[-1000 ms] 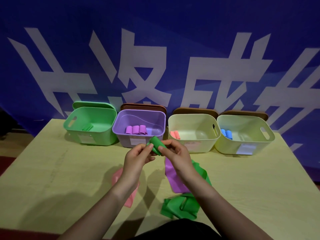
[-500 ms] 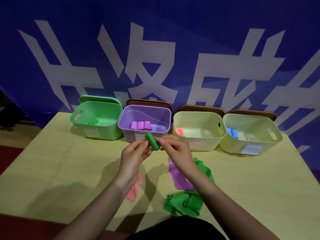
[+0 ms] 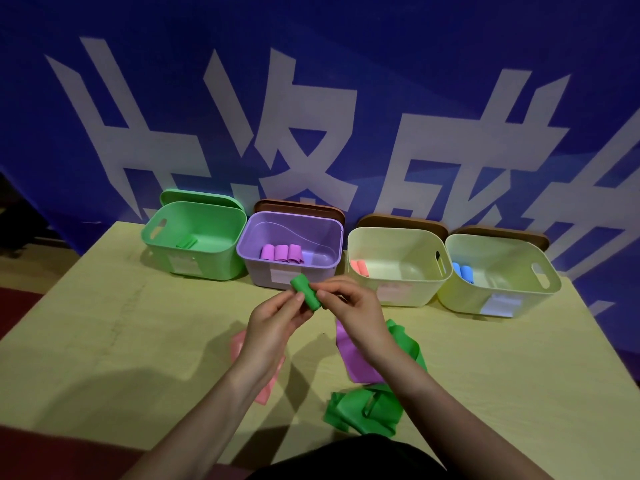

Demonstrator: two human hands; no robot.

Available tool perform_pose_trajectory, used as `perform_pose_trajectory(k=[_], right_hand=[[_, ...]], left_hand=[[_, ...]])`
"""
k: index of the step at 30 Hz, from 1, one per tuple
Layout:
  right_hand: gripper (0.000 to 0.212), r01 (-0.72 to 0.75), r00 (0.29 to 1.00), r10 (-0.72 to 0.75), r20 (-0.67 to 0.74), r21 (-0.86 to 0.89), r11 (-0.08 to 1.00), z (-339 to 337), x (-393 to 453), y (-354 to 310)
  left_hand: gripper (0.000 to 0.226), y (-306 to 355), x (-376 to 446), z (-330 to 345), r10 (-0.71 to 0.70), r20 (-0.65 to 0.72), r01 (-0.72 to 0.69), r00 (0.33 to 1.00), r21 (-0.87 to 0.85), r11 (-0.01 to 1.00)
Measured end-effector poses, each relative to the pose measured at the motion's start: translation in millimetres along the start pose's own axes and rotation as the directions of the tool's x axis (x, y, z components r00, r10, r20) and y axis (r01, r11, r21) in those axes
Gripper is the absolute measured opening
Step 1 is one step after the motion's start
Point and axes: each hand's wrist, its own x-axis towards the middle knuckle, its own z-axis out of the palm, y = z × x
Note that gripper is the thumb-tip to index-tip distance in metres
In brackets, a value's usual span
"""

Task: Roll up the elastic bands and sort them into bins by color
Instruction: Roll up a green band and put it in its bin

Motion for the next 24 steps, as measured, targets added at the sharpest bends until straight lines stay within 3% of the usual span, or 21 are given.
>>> perform_pose_trajectory(k=[8, 14, 20, 24], right_hand=[[0.032, -0.111, 0.993, 0.111, 0.028, -0.015, 0.994, 15.3, -9.2, -4.3], [0.030, -0.210, 0.973, 0.216, 0.078, -0.084, 0.974, 21.7, -14.3, -3.1], [0.025, -0.216, 0.973, 0.222, 0.062, -0.083, 0.973, 31.5, -21.5, 1.7], [0.026, -0.201, 0.978, 0.204, 0.052, -0.065, 0.977, 36.8, -21.3, 3.7]], left_hand=[[0.024, -1.2, 3.7, -12.6, 0.016, 0.053, -0.020, 0.998, 0.074, 0.997], [0.028, -4.4, -10.0, -17.6, 0.004, -0.045, 0.001, 0.999, 0.115, 0.993], [0.024, 9.2, -28.5, -24.7, -0.067, -0.022, 0.068, 0.997, 0.029, 0.997], [0.017, 19.2, -29.1, -30.8, -0.063, -0.032, 0.065, 0.998, 0.074, 0.995]])
